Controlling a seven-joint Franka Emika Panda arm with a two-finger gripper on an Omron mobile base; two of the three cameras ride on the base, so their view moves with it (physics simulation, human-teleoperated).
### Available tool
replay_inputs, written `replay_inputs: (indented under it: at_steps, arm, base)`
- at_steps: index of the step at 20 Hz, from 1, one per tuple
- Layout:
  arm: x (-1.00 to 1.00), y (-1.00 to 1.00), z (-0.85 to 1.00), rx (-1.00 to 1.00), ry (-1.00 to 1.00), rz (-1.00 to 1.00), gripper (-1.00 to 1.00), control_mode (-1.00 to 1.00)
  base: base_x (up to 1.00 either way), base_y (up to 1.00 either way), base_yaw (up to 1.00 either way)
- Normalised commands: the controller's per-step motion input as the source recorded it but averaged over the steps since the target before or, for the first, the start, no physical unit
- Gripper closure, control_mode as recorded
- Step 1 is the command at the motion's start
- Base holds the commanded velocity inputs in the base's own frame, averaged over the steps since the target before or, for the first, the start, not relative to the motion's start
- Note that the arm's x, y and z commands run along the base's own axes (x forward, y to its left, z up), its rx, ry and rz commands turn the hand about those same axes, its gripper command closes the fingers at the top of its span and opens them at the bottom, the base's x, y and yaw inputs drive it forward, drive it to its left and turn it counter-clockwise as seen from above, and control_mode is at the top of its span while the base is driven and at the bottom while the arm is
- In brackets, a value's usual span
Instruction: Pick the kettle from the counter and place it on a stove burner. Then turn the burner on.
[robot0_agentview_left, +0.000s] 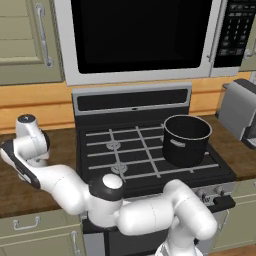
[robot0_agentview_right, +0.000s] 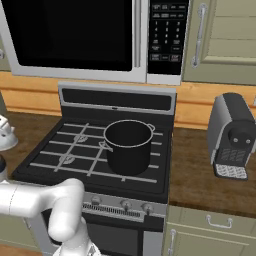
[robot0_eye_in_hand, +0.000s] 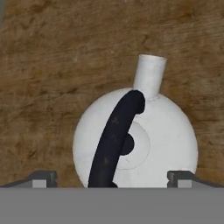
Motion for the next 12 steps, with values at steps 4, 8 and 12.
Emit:
replay_inputs:
  at_steps: [4,8,12]
  arm:
    - [0.17,0.00,-0.21,0.00,0.00,-0.03,-1.00,-1.00]
    - [0.04,0.00,-0.03,0.00,0.00,-0.05,-1.00,-1.00]
    - [-0.10,-0.01,0.00,0.00,0.00,-0.11,-1.00,-1.00]
  base:
    - [0.00,0.00,0.00]
    - [0.00,0.00,0.00]
    - [0.00,0.00,0.00]
